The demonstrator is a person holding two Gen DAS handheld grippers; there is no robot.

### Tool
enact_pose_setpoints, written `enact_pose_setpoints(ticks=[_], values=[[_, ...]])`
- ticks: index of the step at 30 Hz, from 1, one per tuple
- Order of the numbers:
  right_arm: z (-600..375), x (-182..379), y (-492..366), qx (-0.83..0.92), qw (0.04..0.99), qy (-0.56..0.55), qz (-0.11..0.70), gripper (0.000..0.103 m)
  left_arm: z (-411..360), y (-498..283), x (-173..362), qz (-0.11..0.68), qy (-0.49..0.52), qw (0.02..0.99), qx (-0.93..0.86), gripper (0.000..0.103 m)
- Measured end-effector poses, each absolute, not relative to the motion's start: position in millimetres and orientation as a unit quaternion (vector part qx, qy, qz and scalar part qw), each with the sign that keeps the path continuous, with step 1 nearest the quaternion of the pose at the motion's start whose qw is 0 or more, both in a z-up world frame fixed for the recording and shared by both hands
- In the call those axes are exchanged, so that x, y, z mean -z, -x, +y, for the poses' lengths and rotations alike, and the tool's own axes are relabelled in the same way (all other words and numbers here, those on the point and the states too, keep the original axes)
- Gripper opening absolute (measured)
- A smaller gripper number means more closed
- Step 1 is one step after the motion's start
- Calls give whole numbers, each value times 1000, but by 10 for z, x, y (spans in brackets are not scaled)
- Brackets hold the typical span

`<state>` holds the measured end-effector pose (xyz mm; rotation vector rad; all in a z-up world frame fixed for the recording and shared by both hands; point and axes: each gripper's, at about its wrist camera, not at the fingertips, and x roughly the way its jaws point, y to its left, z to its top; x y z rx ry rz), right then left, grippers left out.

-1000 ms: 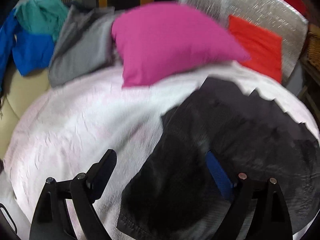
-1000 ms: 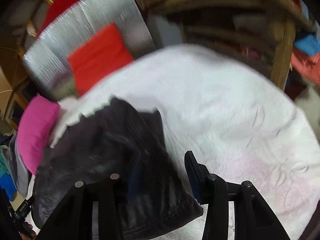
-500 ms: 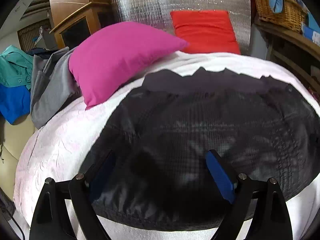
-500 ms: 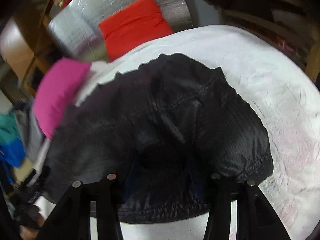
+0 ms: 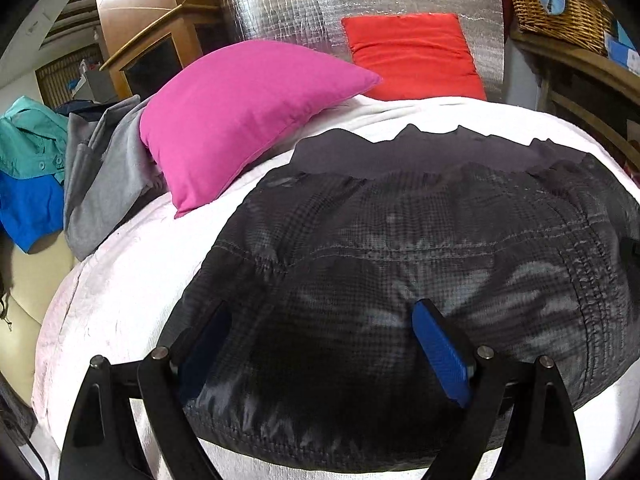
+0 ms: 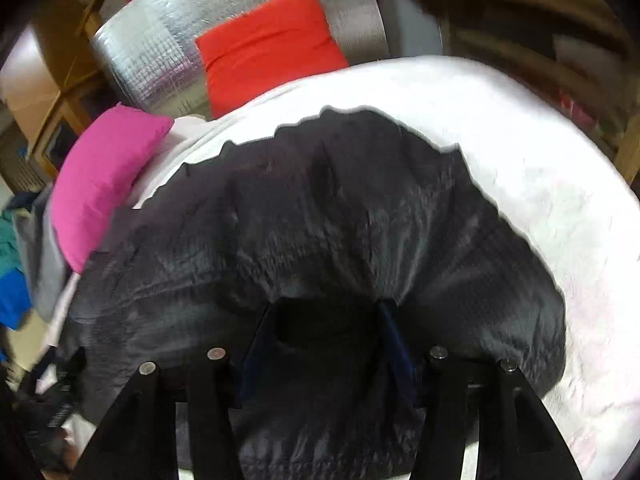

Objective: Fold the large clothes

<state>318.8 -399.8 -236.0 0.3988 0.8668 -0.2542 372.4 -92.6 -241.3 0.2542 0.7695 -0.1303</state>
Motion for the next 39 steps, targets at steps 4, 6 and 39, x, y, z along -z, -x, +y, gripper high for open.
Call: enact_pose_setpoints(ticks=[4,6,39], values=[[-3971,2384,-3197,121,882,-184,417,62,-933,-3722,2454,378,-124,915,63,92],[-3981,2385,-3199,119,882,-185,417,63,-938,-3727,2473,381,-125,914,61,93],[-4956,2409,-1933,22,808,-462,364,81,180,-3554,2310,449,28,893,-12,103]])
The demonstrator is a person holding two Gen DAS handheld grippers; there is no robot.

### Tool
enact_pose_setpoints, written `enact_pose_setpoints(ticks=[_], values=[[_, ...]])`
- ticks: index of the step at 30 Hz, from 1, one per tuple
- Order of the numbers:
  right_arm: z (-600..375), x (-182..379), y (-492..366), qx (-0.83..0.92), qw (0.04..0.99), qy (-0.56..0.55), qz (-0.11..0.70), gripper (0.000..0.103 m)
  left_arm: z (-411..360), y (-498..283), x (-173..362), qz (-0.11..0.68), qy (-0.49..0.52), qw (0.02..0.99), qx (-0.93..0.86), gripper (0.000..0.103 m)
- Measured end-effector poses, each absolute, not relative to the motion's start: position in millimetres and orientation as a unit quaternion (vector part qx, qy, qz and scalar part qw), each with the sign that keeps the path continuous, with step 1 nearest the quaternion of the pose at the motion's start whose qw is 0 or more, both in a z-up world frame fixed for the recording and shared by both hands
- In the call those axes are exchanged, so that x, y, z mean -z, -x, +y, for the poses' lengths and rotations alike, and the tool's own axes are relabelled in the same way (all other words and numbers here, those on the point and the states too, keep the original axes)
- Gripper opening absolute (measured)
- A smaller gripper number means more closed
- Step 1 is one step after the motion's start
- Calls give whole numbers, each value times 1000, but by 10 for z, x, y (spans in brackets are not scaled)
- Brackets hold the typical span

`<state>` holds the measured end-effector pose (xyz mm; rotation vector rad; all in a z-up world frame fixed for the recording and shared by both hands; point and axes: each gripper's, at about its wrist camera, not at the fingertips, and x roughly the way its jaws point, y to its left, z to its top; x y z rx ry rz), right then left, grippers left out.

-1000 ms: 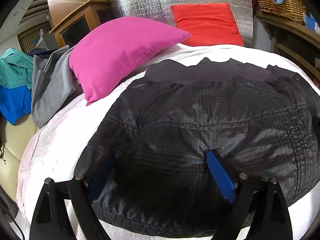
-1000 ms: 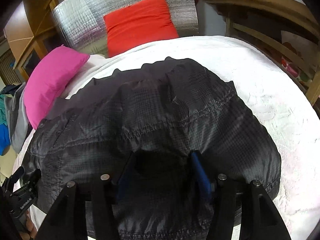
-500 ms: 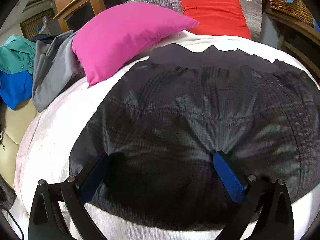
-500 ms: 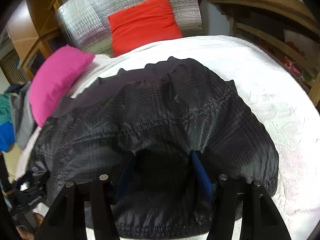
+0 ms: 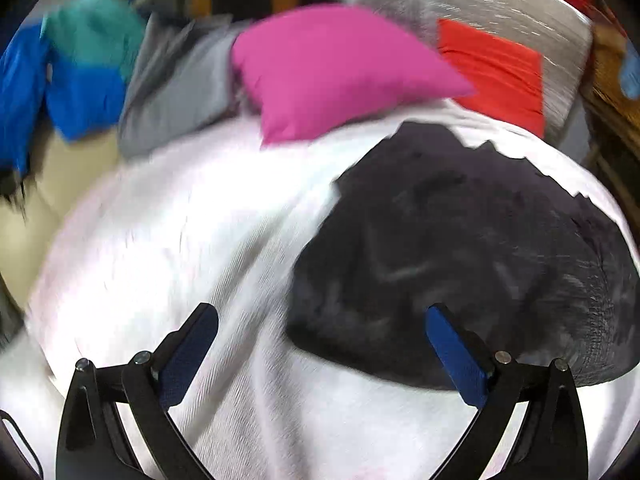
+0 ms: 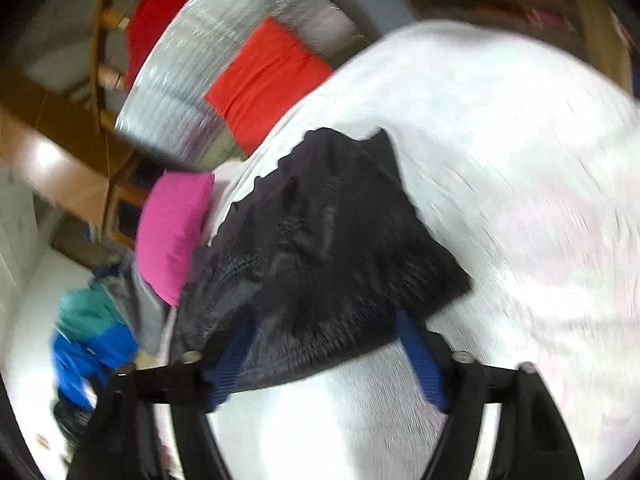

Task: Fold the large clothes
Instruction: 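Release the folded jacket and open both tools above it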

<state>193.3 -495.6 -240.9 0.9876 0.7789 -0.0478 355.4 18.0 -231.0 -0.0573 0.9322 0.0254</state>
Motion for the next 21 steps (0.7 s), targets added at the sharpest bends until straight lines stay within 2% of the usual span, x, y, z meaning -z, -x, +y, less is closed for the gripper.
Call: enact_pose_setpoints(ticks=[10,20,21], values=[[-5084,2989,-2150,39,720,-582,377,81,646,-3609,2642,510,193,838,13,103],[-5028,2966,-2448,69,745,-587,309,81,518,-3676,2717,511,260,818,48,103],[-5013,2968,-2480,77,748,-581,313,77,524,-3682,2705,507,260,821,43,98]])
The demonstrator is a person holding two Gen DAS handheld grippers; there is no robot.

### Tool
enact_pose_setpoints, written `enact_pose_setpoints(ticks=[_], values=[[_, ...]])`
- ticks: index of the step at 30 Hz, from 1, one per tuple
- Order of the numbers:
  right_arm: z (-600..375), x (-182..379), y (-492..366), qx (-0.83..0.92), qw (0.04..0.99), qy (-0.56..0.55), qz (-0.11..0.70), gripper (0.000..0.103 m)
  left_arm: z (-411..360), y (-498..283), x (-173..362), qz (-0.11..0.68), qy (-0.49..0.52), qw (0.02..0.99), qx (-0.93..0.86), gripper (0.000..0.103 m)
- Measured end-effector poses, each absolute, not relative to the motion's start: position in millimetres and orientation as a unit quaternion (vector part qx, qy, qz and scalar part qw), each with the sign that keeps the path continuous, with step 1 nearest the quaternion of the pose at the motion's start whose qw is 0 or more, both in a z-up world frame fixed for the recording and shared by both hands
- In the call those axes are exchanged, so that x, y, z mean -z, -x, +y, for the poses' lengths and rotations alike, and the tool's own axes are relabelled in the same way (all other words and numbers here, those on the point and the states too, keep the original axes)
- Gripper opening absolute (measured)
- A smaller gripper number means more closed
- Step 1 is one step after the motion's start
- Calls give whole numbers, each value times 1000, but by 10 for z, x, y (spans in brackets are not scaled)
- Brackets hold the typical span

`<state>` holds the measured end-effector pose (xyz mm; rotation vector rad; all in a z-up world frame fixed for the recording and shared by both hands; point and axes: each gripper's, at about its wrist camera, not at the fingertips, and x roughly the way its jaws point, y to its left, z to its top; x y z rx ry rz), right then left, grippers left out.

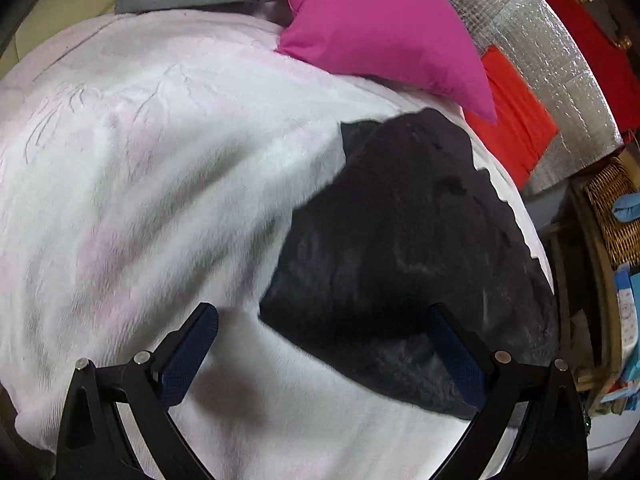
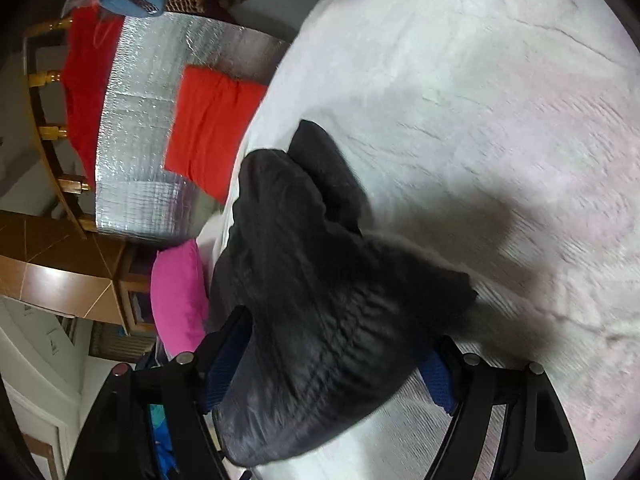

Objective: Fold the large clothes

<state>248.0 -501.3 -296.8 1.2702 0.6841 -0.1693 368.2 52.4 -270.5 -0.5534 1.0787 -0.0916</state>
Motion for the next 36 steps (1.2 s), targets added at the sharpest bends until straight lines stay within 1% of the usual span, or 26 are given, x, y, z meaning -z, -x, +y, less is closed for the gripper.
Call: enact_pose_setpoints(ticks=[1,2,3,4,6,8,9,11,12,13,15,17,18,19,20,21,23,26,27,29,32,34,36], values=[[-5012,2972,-2509,87,751,-571,318,72,540,-3706,2703,499,261,825,36,92],[-4993,2968,-2536,104,758,-553,329,60,564,-3720,2701,492,263,830,26,73],[-4984,2967,-2545,108,760,-550,330,57,583,-3737,2709,487,266,831,25,60],[-4979,2954,-2543,109,761,-550,326,55,594,-3758,2722,482,274,832,33,53],[-4950,2862,-2530,111,776,-531,321,45,557,-3771,2703,473,270,838,39,37],[-4883,2691,-2487,110,802,-504,302,39,464,-3710,2546,449,233,862,42,29],[-4818,2554,-2450,106,822,-479,289,37,434,-3683,2471,436,217,872,45,28],[-4719,2412,-2432,105,846,-443,279,37,379,-3642,2376,417,191,887,49,28],[-4704,2429,-2453,111,845,-436,288,37,374,-3647,2395,423,184,886,44,28],[-4723,2491,-2470,118,837,-440,303,37,364,-3689,2488,446,171,878,32,29],[-4811,2741,-2533,132,799,-469,352,38,326,-3742,2619,472,147,869,19,36],[-4877,2775,-2534,124,784,-490,359,42,290,-3713,2563,463,126,877,9,38],[-4883,2733,-2530,121,787,-486,362,46,267,-3701,2514,459,112,881,7,40],[-4891,2690,-2520,117,789,-482,364,49,247,-3700,2499,459,104,882,5,45],[-4924,2644,-2463,114,788,-479,370,55,246,-3694,2471,460,97,882,0,56],[-4952,2625,-2423,115,786,-479,374,60,267,-3687,2451,461,102,881,3,63],[-5088,2579,-2263,112,783,-486,371,63,344,-3681,2422,461,123,879,11,67],[-5275,2519,-2113,115,783,-497,355,66,472,-3659,2403,459,150,876,10,68],[-5330,2458,-2045,147,793,-483,341,69,511,-3666,2402,458,159,875,7,69],[-5404,2336,-1961,194,809,-455,317,72,536,-3681,2410,454,174,874,1,69],[-5524,2304,-2042,173,818,-463,293,77,506,-3721,2446,457,183,871,4,69],[-5505,2403,-2243,129,813,-472,316,77,428,-3770,2504,466,175,867,11,69],[-5430,2603,-2510,102,792,-478,365,77,333,-3808,2567,474,163,865,17,69]])
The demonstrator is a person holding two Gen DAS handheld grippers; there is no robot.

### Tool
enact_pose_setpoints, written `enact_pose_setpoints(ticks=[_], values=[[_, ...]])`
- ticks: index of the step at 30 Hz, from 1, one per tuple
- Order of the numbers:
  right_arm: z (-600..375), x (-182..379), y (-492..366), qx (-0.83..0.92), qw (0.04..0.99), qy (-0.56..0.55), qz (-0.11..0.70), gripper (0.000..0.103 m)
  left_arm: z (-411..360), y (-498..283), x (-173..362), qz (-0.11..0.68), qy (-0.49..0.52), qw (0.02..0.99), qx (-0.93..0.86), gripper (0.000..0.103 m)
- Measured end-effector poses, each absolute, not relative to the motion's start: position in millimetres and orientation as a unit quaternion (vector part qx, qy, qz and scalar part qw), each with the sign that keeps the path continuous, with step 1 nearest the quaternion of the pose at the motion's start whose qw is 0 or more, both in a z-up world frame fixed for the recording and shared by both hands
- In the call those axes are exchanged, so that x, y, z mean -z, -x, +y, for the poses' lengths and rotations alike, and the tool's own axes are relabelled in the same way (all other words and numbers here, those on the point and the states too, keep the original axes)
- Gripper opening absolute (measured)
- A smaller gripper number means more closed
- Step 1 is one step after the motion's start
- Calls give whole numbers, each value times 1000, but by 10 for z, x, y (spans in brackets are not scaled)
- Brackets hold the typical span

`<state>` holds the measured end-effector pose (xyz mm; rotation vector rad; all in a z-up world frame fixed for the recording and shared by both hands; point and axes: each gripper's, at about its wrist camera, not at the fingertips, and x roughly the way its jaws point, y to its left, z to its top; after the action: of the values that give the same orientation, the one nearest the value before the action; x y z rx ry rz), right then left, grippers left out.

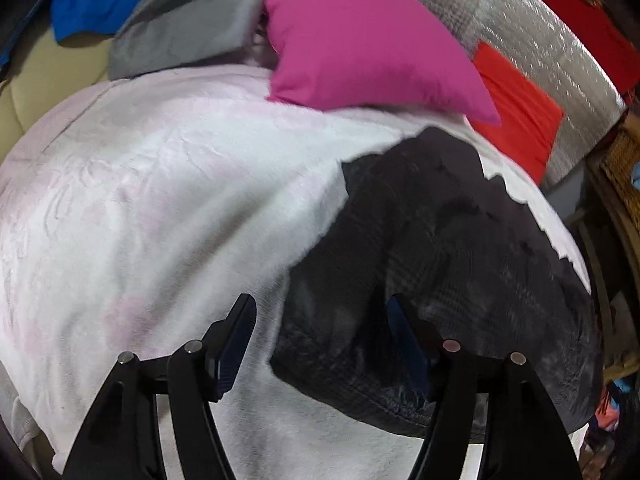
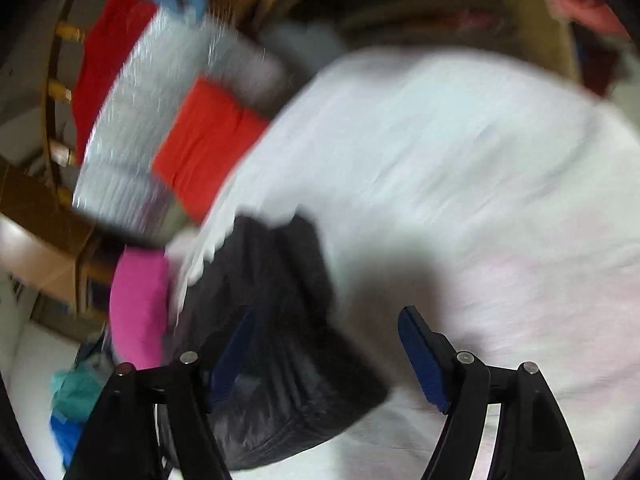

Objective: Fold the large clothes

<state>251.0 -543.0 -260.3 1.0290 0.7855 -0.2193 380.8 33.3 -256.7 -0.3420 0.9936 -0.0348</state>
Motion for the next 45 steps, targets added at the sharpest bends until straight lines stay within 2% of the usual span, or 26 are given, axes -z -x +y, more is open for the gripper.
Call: enact_pose_setpoints(ticks=[2,4,5,6,8,10,12,14,16,18,19,26,28,30,32,39,41,45], values=[[-5361,2777,-2668,100,777,-482,393,76,286,-3808,2569,467,154,871,14,69],[-5311,2800,-2687,102,780,-475,394,59,252,-3806,2542,457,136,879,11,66],[-5278,2761,-2681,99,787,-469,388,44,216,-3799,2523,452,123,884,13,60],[-5231,2651,-2638,96,801,-455,376,37,177,-3796,2511,448,110,887,12,59],[-5102,2409,-2587,95,836,-416,345,31,92,-3778,2487,439,74,895,3,59],[-5038,2339,-2542,105,848,-388,344,31,43,-3773,2486,435,52,899,-4,59],[-5069,2555,-2616,136,827,-374,397,32,16,-3772,2484,431,40,902,-7,59],[-5110,2678,-2634,140,810,-395,411,38,-2,-3770,2476,427,29,904,-11,59],[-5107,2575,-2605,141,817,-385,405,42,-16,-3758,2457,423,18,906,-17,59],[-5118,2474,-2509,154,820,-383,397,65,-38,-3738,2441,417,1,909,-22,59],[-5146,2440,-2469,157,820,-388,390,68,-45,-3735,2441,415,-4,910,-24,59],[-5200,2136,-2107,187,849,-403,285,68,-30,-3669,2391,396,-30,917,-33,59],[-5098,2039,-2146,171,867,-383,270,63,-12,-3661,2377,391,-34,919,-39,59],[-4903,1934,-2226,153,889,-345,258,45,1,-3652,2366,387,-34,921,-44,59],[-4754,1852,-2290,141,901,-321,254,45,17,-3639,2348,383,-32,922,-44,59],[-4733,2169,-2560,145,870,-340,327,45,1,-3601,2299,368,-40,928,-47,59],[-4813,2425,-2715,144,839,-362,380,45,-6,-3579,2282,362,-43,930,-47,59],[-4777,2491,-2794,151,837,-345,396,45,-14,-3551,2245,352,-47,934,-47,59]])
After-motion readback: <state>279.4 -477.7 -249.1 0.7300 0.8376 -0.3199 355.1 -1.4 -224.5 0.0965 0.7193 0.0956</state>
